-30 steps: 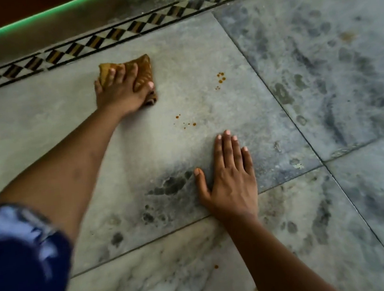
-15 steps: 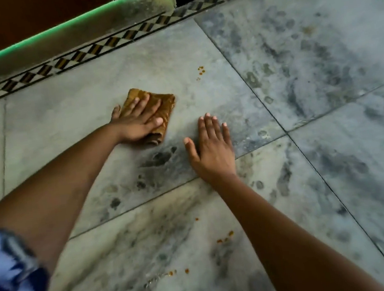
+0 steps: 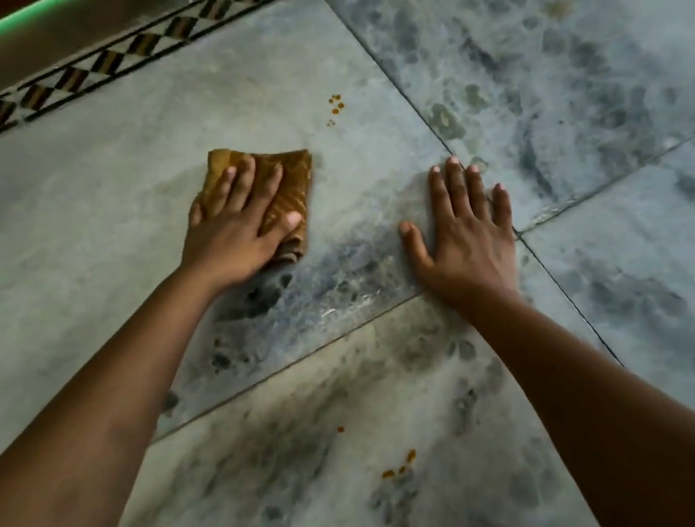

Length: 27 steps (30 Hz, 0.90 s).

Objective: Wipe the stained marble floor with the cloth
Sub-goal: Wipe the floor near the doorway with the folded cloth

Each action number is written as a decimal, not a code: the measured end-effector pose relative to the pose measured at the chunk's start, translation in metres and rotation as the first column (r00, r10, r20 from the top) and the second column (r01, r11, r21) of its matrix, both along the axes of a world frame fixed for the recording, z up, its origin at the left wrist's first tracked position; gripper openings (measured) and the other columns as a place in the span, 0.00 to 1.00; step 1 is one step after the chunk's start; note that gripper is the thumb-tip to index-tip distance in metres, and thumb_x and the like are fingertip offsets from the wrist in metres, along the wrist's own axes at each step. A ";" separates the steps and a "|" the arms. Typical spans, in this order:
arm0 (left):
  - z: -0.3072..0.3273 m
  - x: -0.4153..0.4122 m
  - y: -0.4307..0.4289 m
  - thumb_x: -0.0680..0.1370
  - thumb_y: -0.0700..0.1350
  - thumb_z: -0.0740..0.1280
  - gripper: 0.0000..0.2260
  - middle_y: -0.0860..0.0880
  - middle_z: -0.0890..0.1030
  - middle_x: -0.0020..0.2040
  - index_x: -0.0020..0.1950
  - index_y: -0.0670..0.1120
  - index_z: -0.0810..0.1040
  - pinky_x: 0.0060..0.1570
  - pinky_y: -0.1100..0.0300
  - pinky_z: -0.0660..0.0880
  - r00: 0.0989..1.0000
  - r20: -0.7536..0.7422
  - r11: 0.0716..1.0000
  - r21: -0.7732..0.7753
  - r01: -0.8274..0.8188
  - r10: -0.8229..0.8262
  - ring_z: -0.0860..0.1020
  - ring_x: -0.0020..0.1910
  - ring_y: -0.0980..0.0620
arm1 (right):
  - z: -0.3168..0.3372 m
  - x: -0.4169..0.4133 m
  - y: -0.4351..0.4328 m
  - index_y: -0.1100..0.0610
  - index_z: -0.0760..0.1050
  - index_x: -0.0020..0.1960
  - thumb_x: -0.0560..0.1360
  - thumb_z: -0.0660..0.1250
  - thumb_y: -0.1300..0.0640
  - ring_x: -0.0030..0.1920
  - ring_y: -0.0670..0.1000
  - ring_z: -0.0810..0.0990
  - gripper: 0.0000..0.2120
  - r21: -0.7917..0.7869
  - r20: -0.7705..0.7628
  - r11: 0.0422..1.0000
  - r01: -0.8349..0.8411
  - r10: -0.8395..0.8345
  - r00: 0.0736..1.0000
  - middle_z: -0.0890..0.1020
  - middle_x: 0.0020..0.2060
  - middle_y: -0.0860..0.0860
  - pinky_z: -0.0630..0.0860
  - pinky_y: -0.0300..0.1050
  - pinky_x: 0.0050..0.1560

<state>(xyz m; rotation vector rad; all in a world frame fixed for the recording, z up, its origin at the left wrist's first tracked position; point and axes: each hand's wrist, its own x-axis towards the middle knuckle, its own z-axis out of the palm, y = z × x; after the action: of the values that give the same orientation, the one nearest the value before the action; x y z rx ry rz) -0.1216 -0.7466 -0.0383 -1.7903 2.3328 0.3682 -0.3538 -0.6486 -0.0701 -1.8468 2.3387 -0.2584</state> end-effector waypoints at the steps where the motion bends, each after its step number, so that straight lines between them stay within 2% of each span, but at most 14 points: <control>1: -0.001 -0.004 -0.012 0.79 0.63 0.47 0.26 0.54 0.41 0.78 0.76 0.61 0.45 0.72 0.45 0.44 0.998 -0.018 0.998 -0.019 -0.055 0.055 0.41 0.76 0.53 | -0.001 0.001 0.000 0.56 0.47 0.77 0.75 0.44 0.39 0.76 0.54 0.45 0.35 0.000 0.000 1.000 0.000 0.000 1.000 0.49 0.77 0.54 0.40 0.54 0.74; 4: 0.000 -0.035 -0.070 0.81 0.59 0.48 0.23 0.53 0.47 0.78 0.76 0.59 0.52 0.73 0.46 0.44 0.978 -0.109 0.983 -0.025 -0.182 0.178 0.44 0.77 0.51 | -0.002 0.002 -0.001 0.56 0.48 0.77 0.75 0.45 0.39 0.76 0.54 0.46 0.35 -0.020 0.005 1.000 0.003 -0.003 1.000 0.49 0.77 0.54 0.40 0.54 0.74; 7: 0.005 -0.080 -0.116 0.82 0.57 0.47 0.22 0.51 0.49 0.78 0.76 0.58 0.55 0.74 0.47 0.43 0.966 -0.188 0.984 0.036 -0.175 0.179 0.45 0.77 0.50 | -0.004 0.001 -0.001 0.56 0.48 0.77 0.75 0.45 0.38 0.76 0.54 0.46 0.35 -0.030 -0.002 1.000 0.003 -0.003 1.000 0.50 0.77 0.54 0.41 0.54 0.74; 11: 0.005 -0.127 -0.089 0.82 0.58 0.48 0.22 0.52 0.47 0.78 0.76 0.58 0.54 0.73 0.49 0.42 0.983 -0.185 0.999 0.029 0.015 -0.010 0.45 0.77 0.50 | -0.002 0.002 -0.001 0.56 0.48 0.77 0.75 0.45 0.38 0.76 0.54 0.47 0.35 -0.022 -0.004 1.000 0.007 -0.007 1.000 0.50 0.77 0.54 0.41 0.55 0.74; 15: -0.004 -0.078 -0.029 0.77 0.66 0.48 0.27 0.56 0.44 0.78 0.75 0.64 0.49 0.73 0.46 0.45 0.968 -0.097 0.972 -0.054 0.229 -0.233 0.44 0.76 0.54 | 0.000 0.002 -0.001 0.57 0.47 0.77 0.75 0.44 0.38 0.76 0.54 0.45 0.36 0.000 -0.004 1.000 -0.002 0.002 1.000 0.49 0.77 0.54 0.41 0.55 0.74; 17: -0.005 -0.052 -0.041 0.75 0.67 0.47 0.29 0.55 0.46 0.78 0.75 0.63 0.50 0.73 0.46 0.47 0.977 -0.085 0.979 -0.068 0.191 -0.196 0.45 0.77 0.52 | 0.001 0.001 -0.001 0.56 0.45 0.77 0.76 0.44 0.38 0.76 0.54 0.44 0.36 0.000 0.005 1.000 -0.007 0.007 1.000 0.48 0.77 0.54 0.39 0.54 0.74; 19: -0.007 -0.049 -0.076 0.78 0.65 0.50 0.27 0.53 0.48 0.78 0.75 0.61 0.51 0.73 0.46 0.47 0.994 -0.094 0.997 -0.052 0.049 -0.054 0.46 0.77 0.50 | 0.000 0.001 -0.001 0.57 0.45 0.77 0.76 0.43 0.38 0.76 0.53 0.44 0.36 -0.004 0.010 1.000 -0.013 0.013 1.000 0.47 0.77 0.54 0.39 0.54 0.74; 22: -0.006 -0.079 -0.115 0.78 0.64 0.49 0.26 0.53 0.46 0.78 0.75 0.62 0.49 0.73 0.45 0.43 0.986 -0.092 0.990 -0.011 -0.142 0.141 0.43 0.77 0.50 | -0.001 0.001 0.000 0.58 0.45 0.77 0.76 0.44 0.38 0.76 0.53 0.45 0.36 -0.019 0.012 1.000 -0.003 0.004 1.000 0.48 0.77 0.54 0.40 0.55 0.74; 24: -0.006 -0.106 -0.110 0.78 0.64 0.48 0.26 0.53 0.44 0.78 0.75 0.63 0.47 0.72 0.44 0.40 0.990 -0.079 0.993 -0.009 -0.116 0.115 0.41 0.76 0.51 | -0.001 0.000 0.000 0.59 0.45 0.77 0.76 0.44 0.38 0.76 0.53 0.45 0.37 -0.020 0.011 1.000 -0.002 0.002 1.000 0.49 0.77 0.54 0.40 0.55 0.74; 27: -0.005 -0.120 -0.065 0.79 0.64 0.48 0.25 0.55 0.42 0.78 0.75 0.63 0.47 0.72 0.44 0.40 0.995 -0.086 0.999 -0.015 0.053 -0.054 0.41 0.76 0.52 | -0.002 0.001 -0.001 0.60 0.46 0.76 0.75 0.45 0.38 0.76 0.53 0.47 0.37 -0.019 0.013 1.000 0.001 -0.001 1.000 0.50 0.76 0.56 0.42 0.56 0.74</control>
<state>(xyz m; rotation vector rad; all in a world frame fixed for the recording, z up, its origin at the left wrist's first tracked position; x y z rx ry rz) -0.2411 -0.8111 -0.0432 -1.7470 2.4410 0.4327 -0.3529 -0.6496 -0.0719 -1.8476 2.3369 -0.2929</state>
